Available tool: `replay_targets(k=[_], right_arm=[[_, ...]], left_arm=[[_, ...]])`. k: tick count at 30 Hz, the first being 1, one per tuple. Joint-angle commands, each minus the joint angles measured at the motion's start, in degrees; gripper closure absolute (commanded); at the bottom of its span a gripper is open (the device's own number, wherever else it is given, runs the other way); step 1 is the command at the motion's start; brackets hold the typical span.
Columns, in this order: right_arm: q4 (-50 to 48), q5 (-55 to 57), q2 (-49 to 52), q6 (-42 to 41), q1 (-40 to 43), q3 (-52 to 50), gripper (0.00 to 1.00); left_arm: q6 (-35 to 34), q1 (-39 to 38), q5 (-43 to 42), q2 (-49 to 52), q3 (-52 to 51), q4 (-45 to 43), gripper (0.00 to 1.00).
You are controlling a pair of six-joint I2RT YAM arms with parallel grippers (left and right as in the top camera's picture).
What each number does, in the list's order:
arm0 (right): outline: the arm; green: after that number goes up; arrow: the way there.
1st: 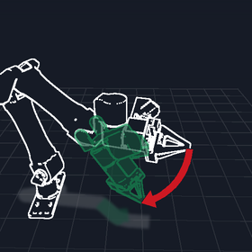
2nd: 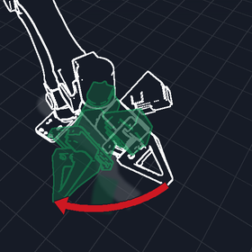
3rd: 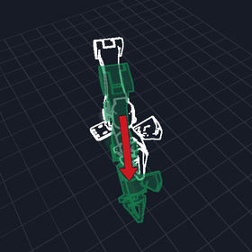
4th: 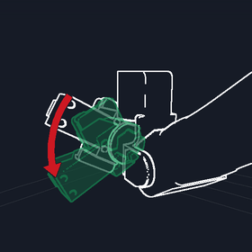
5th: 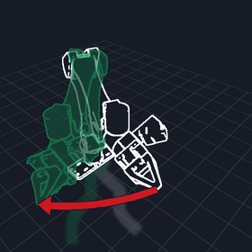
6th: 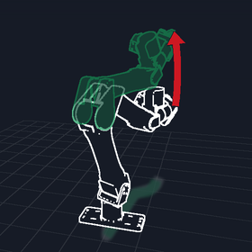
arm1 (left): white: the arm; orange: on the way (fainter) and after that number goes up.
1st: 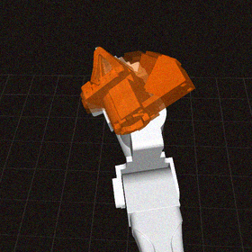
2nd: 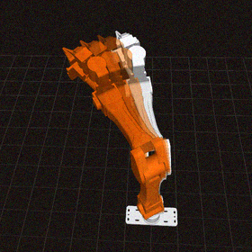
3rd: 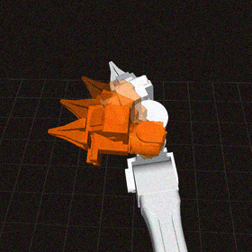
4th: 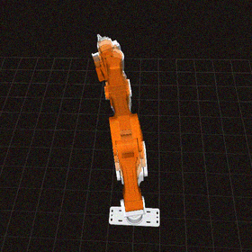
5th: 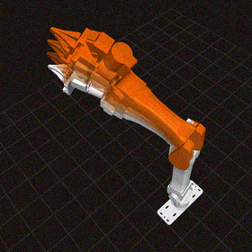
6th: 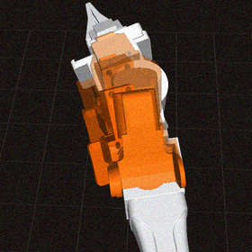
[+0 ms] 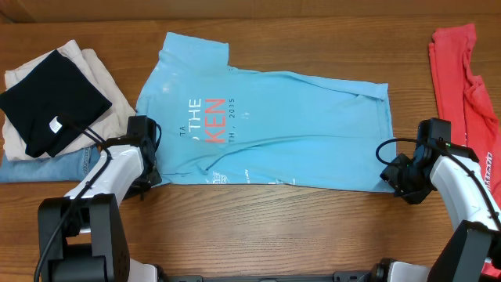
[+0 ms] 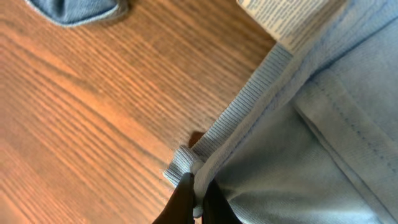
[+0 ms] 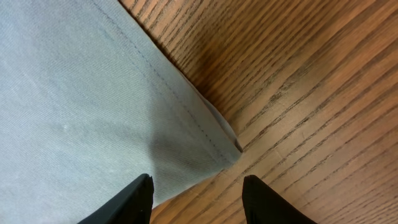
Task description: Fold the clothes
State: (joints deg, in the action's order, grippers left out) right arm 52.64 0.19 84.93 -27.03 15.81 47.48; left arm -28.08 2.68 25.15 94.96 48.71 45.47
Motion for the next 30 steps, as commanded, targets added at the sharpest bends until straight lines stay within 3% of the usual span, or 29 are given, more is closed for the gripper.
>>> replay_targets(k=[1, 7, 17, 30], right_arm=[[-0.5, -0.3, 0.3, 0.1, 0.3, -0.3, 0.50], [-4.2, -2.3, 0.3, 2.8, 0.3, -0.3, 0.55], [-14.8, -14.5, 1.0, 12.5, 0.3, -0.3, 0.72], [-15.1, -11.1, 16.3, 13.3, 0.3, -0.3, 0.72]], left_arm=[[-2.0, 0.3, 2.3, 0.6, -0.5, 0.9, 0.96], [-9.9, 0.3, 6.8, 0.6, -0.5, 7.8, 0.96], [-9.9, 0.3, 6.3, 0.6, -0.5, 6.1, 0.90], [-9.6, 0.3, 6.4, 0.6, -0.5, 6.1, 0.87]])
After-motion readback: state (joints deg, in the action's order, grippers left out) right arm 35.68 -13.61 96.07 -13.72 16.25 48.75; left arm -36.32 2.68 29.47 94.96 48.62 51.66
